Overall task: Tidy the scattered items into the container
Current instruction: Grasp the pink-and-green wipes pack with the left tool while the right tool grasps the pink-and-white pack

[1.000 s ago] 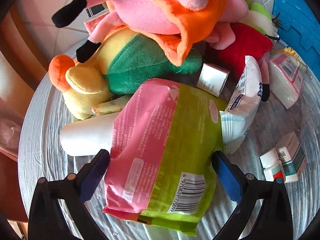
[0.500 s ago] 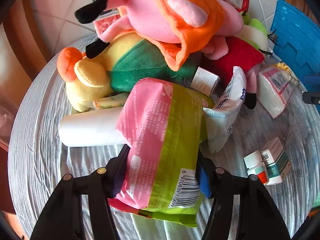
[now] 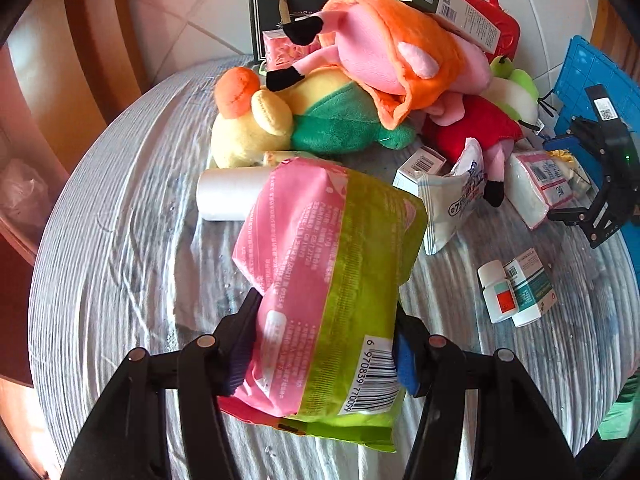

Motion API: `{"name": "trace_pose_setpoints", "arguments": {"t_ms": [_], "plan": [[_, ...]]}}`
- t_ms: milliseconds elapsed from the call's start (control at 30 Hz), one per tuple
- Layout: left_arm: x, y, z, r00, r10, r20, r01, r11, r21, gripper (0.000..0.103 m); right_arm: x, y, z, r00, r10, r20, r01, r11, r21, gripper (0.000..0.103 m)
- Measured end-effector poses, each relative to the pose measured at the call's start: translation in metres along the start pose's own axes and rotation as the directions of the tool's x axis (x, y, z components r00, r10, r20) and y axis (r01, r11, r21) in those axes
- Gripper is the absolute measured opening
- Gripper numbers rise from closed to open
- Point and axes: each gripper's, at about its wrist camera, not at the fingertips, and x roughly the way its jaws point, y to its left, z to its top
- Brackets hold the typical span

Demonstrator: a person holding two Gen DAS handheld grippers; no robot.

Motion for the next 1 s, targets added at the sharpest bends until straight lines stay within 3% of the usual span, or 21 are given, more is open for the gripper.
{"name": "trace_pose_setpoints", "arguments": {"t_ms": [167,467,600,667,800,1000], "plan": [[-0.006,0.005,-0.011,1.000,0.018,-0.006,-0.018,0.999,-0.039,0.057,0.024,0.001,0.001,0.997,0.078,0.006,-0.076,0.986,-0.150,0.103],[-0.016,-0.009,-0.023,0.999,0.030,-0.012,-0.030,0.998,-0.061,0.057,0.036,-0.014,-0.004,0.976,0.204,0.075,-0.188,0.965,-0.182,0.103],[-0.021,-0.016,-0.025,0.999,0.039,-0.012,-0.040,0.997,-0.068,0.057,0.051,-0.023,0.003,0.959,0.282,0.012,-0.280,0.955,-0.102,0.103],[-0.026,-0.017,-0.025,0.999,0.042,-0.008,-0.043,0.996,-0.079,0.057,0.052,-0.024,0.005,0.958,0.288,-0.012,-0.288,0.956,-0.047,0.102],[-0.035,-0.020,-0.021,0.999,0.046,0.005,-0.045,0.995,-0.090,0.057,0.038,-0.017,-0.006,0.964,0.264,0.015,-0.265,0.964,0.033,0.094],[-0.046,-0.029,-0.013,0.998,0.052,0.027,-0.050,0.995,-0.086,0.057,0.004,0.001,-0.026,0.968,0.241,0.072,-0.248,0.963,0.105,0.092]]}}
